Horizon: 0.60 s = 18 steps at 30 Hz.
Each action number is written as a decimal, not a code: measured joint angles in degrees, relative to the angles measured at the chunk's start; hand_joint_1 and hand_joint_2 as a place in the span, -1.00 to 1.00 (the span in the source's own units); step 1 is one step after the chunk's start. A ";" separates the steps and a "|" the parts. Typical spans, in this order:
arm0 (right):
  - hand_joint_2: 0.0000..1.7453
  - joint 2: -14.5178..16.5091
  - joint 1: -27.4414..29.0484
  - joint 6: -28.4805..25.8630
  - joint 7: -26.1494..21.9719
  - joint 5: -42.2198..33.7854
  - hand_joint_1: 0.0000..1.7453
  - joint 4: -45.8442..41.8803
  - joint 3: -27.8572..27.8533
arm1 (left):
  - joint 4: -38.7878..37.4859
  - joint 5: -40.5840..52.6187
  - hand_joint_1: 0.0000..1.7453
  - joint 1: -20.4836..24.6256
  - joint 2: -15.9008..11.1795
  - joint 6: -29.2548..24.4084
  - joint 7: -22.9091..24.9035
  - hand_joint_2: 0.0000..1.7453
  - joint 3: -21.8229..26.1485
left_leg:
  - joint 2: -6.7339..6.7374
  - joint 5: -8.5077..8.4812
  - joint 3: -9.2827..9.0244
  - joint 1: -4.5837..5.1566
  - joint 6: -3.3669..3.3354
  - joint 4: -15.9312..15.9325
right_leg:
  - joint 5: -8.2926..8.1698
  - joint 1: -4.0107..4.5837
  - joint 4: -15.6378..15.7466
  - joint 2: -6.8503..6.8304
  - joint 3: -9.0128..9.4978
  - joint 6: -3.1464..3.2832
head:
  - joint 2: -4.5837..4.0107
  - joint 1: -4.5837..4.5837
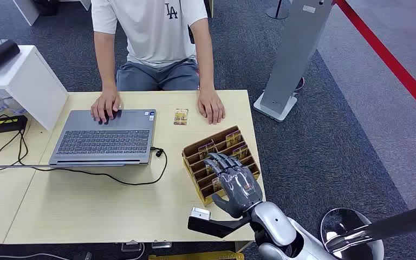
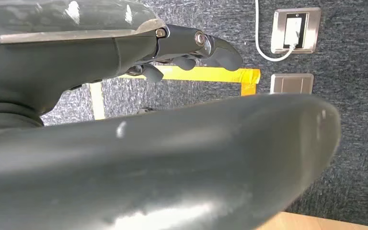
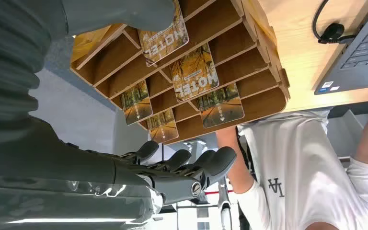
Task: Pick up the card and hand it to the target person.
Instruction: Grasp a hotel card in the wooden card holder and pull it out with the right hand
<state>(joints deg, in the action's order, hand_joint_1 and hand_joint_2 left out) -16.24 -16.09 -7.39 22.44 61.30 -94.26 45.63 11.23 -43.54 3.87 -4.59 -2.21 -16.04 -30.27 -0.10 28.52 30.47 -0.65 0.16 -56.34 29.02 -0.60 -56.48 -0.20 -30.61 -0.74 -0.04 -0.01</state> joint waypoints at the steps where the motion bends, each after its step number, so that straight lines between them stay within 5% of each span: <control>1: 1.00 0.06 -0.05 -0.01 0.01 0.32 -0.37 0.16 0.07 | 0.00 -0.02 -1.00 0.00 0.00 0.00 -0.04 -1.00 -0.02 | 0.00 0.00 0.00 0.00 0.00 0.00 | 0.00 0.00 0.00 0.00 0.00 0.00 | 0.00 -0.01; 18: 1.00 1.12 -1.72 0.34 2.93 9.57 -0.25 5.93 1.10 | 0.00 -1.26 -1.00 0.02 0.00 -0.22 -0.48 -1.00 -1.43 | 0.00 0.00 -0.01 0.00 0.00 0.00 | 0.00 0.00 0.00 0.00 0.00 0.00 | 0.00 0.01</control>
<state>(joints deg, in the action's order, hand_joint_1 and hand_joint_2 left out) -15.12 -17.81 -7.04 25.37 70.87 -88.33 46.73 11.23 -44.80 3.89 -4.59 -2.43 -16.52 -31.70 -0.10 28.52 30.47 -0.65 0.16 -56.34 29.02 -0.60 -56.48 -0.20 -30.61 -0.74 -0.04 0.00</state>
